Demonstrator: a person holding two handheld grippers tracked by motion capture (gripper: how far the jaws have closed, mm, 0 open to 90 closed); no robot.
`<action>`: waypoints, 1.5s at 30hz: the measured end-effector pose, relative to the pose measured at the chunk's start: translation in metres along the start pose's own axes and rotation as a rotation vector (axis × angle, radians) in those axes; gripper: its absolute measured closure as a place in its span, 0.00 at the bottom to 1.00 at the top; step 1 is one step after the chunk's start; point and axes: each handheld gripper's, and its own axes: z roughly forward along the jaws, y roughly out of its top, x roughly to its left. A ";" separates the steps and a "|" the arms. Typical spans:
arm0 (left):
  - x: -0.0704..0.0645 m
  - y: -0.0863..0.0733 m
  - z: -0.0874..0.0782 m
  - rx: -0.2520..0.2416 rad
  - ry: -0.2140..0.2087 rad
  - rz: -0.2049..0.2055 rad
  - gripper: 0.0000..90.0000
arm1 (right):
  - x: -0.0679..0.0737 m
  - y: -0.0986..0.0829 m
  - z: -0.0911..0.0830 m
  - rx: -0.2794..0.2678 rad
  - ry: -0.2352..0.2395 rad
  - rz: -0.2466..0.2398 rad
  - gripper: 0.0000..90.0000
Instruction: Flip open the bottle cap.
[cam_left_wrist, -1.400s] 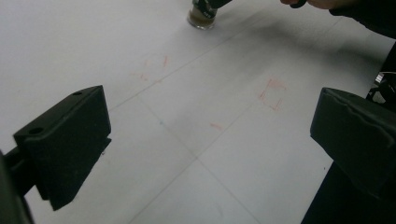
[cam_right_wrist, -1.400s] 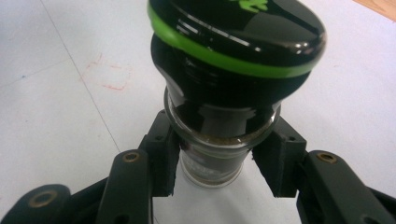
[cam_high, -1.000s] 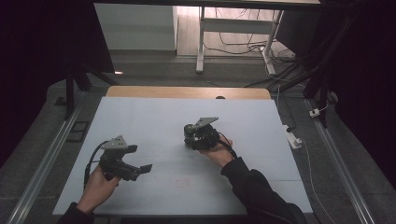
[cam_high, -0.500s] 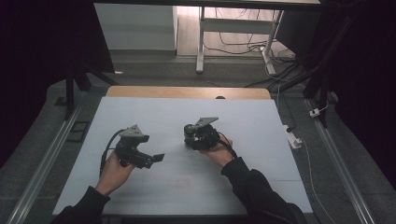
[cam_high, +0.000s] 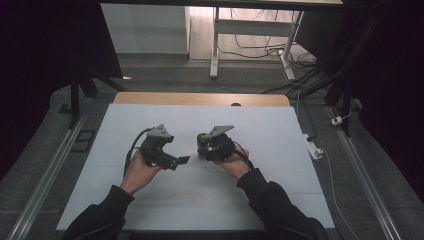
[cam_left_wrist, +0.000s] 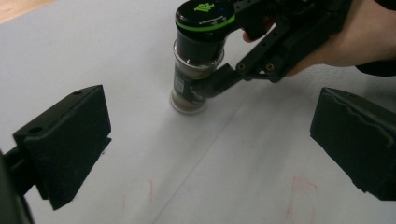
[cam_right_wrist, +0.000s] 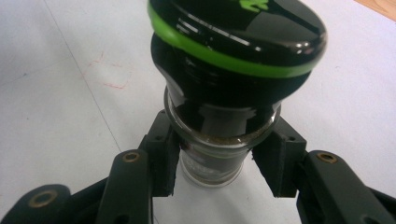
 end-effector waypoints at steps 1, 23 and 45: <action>0.000 0.000 0.000 0.000 0.000 0.000 0.00 | 0.000 0.000 0.000 0.000 0.000 -0.001 0.58; 0.004 0.015 0.036 0.057 0.003 0.101 0.67 | 0.000 0.000 0.000 0.003 -0.001 -0.002 0.58; -0.005 0.022 0.038 0.049 -0.043 0.082 0.99 | 0.001 0.001 0.000 0.011 -0.006 -0.002 0.58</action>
